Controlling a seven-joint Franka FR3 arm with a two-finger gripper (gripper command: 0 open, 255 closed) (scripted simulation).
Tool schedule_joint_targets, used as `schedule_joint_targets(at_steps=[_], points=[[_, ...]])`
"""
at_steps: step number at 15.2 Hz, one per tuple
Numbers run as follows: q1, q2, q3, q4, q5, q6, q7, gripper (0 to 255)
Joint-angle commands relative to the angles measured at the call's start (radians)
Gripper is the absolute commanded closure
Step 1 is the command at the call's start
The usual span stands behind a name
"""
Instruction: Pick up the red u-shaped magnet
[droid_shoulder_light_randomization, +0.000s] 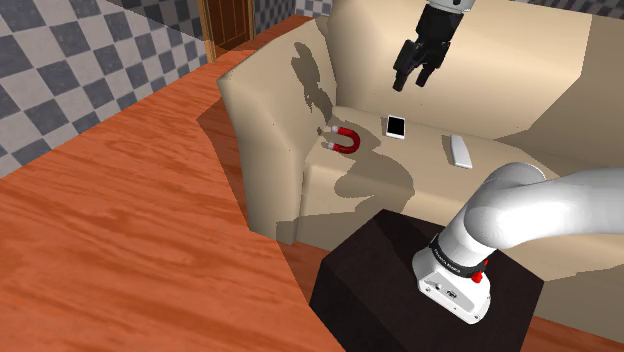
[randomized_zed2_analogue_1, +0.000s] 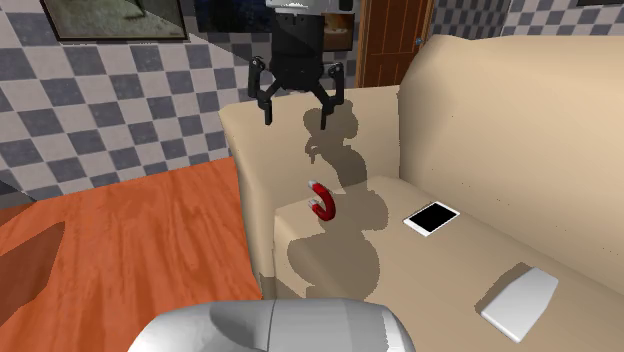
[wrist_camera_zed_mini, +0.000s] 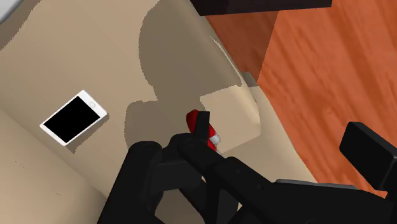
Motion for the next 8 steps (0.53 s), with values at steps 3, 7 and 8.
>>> schedule_joint_targets(at_steps=[3,7,8], points=[[0.012,0.023,-0.026,-0.042,-0.020,0.066,-0.065,0],[0.035,0.089,-0.079,-0.107,-0.057,0.203,-0.194,0],[0.042,0.110,-0.092,-0.119,-0.065,0.238,-0.226,0]])
